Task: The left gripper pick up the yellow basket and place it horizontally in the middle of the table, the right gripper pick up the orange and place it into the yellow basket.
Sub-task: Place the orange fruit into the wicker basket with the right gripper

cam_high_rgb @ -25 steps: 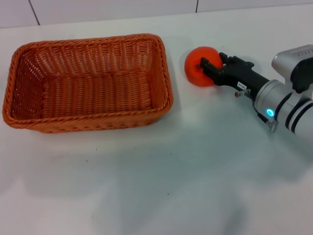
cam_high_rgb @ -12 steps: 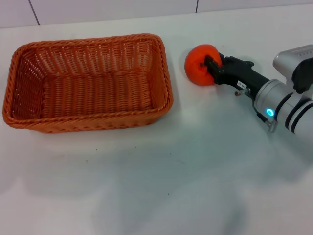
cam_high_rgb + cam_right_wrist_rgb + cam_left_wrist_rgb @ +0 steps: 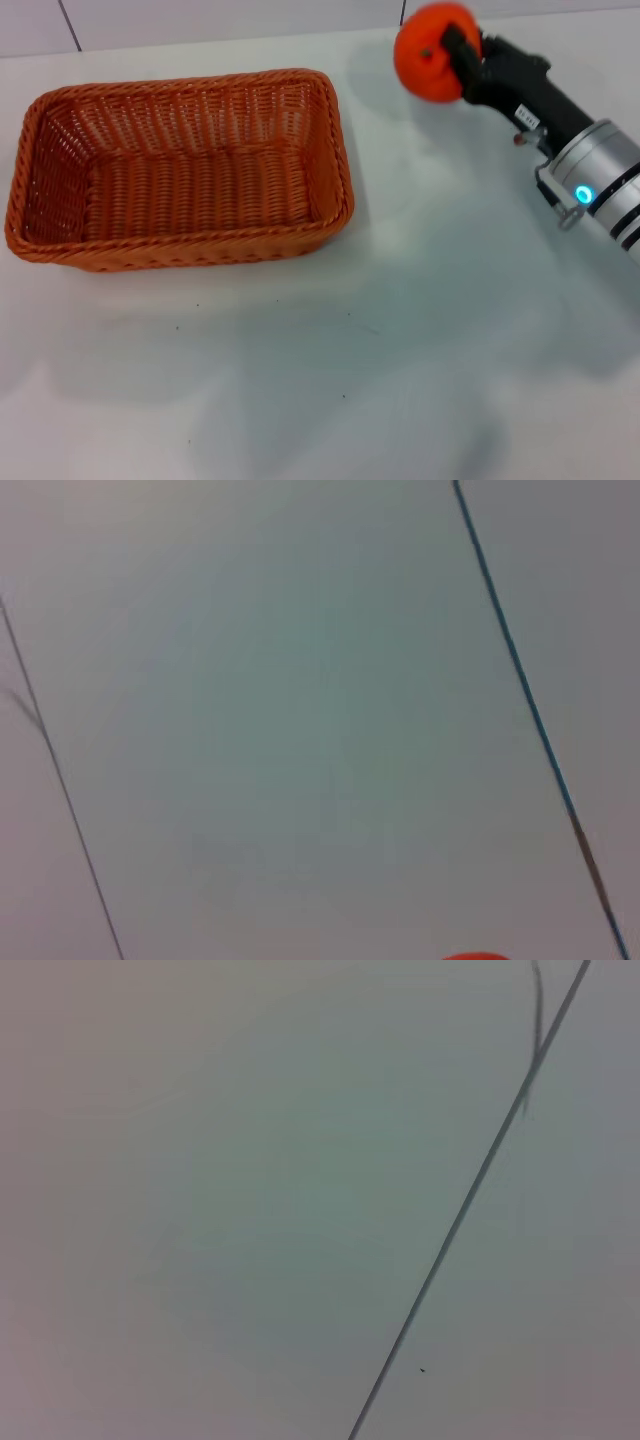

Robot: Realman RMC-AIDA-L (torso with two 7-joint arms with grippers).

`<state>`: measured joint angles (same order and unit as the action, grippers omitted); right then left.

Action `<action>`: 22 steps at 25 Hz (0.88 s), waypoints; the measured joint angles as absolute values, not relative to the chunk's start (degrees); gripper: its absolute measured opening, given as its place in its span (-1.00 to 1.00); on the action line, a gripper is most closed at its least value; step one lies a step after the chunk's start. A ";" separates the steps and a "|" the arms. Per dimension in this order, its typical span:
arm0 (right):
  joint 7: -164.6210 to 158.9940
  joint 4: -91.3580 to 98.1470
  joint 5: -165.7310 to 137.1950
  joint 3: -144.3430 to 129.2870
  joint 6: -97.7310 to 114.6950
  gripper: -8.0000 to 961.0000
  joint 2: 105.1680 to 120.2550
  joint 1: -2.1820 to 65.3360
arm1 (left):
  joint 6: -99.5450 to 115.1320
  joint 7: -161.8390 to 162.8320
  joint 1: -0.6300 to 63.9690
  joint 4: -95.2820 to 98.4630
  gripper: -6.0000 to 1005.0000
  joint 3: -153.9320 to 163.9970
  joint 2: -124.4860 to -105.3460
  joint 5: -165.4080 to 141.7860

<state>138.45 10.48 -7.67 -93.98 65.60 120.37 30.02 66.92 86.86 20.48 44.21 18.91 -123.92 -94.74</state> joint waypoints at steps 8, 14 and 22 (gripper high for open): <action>134.30 15.91 -9.03 -98.18 66.28 -0.60 120.49 32.50 | 66.98 86.83 20.48 44.21 0.83 18.81 -123.87 -94.74; 130.71 17.23 -11.52 -103.93 62.17 -0.67 120.96 38.56 | 67.15 86.83 20.48 43.87 0.83 18.90 -123.94 -94.74; 122.15 21.18 -22.37 -104.43 59.03 -0.82 121.45 42.07 | 67.52 86.83 20.49 43.59 0.83 18.90 -123.92 -94.44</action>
